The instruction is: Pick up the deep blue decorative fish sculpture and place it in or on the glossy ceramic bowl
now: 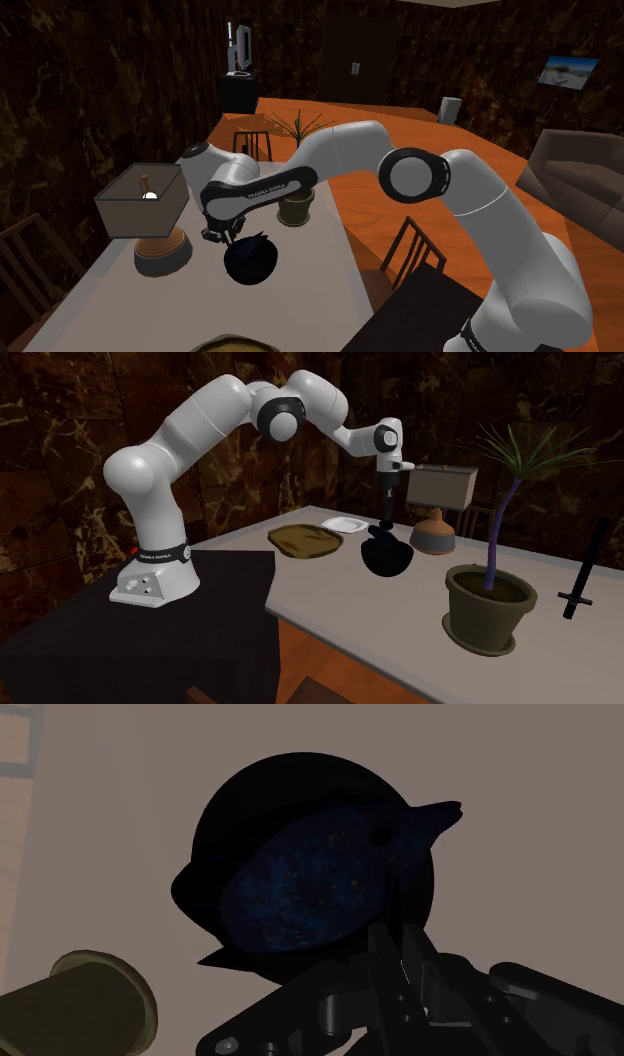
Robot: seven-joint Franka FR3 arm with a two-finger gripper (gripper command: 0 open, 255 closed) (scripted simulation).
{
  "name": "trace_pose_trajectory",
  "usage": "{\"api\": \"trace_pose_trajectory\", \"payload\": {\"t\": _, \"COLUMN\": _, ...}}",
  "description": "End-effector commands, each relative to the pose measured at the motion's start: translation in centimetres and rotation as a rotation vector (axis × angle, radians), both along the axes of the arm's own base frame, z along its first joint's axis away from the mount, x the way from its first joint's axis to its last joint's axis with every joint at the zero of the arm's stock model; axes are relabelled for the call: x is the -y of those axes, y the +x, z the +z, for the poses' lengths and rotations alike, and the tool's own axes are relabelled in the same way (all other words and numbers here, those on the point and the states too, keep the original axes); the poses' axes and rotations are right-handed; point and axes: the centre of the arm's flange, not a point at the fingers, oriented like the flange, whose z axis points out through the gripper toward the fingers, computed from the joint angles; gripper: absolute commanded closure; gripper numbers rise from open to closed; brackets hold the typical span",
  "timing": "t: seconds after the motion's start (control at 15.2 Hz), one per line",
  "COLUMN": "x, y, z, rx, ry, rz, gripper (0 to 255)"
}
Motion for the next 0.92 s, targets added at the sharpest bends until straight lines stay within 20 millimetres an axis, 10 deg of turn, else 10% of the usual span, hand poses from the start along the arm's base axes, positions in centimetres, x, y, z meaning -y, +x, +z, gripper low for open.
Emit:
{"api": "trace_pose_trajectory", "payload": {"t": 0.0, "x": 0.01, "y": 0.01, "z": -0.96, "rx": 0.001, "ry": 0.000, "rz": 0.000, "gripper": 255}}
{"api": "trace_pose_trajectory", "payload": {"t": 0.46, "x": 0.01, "y": 0.01, "z": -0.96, "rx": 0.001, "ry": 0.000, "rz": 0.000, "gripper": 255}}
{"api": "trace_pose_trajectory", "payload": {"t": 0.53, "x": 0.03, "y": -0.02, "z": -0.92, "rx": 0.001, "ry": 0.000, "rz": 0.000, "gripper": 0}}
{"api": "trace_pose_trajectory", "payload": {"t": 0.86, "x": 0.01, "y": 0.01, "z": -0.96, "rx": 0.001, "ry": 0.000, "rz": 0.000, "gripper": 0}}
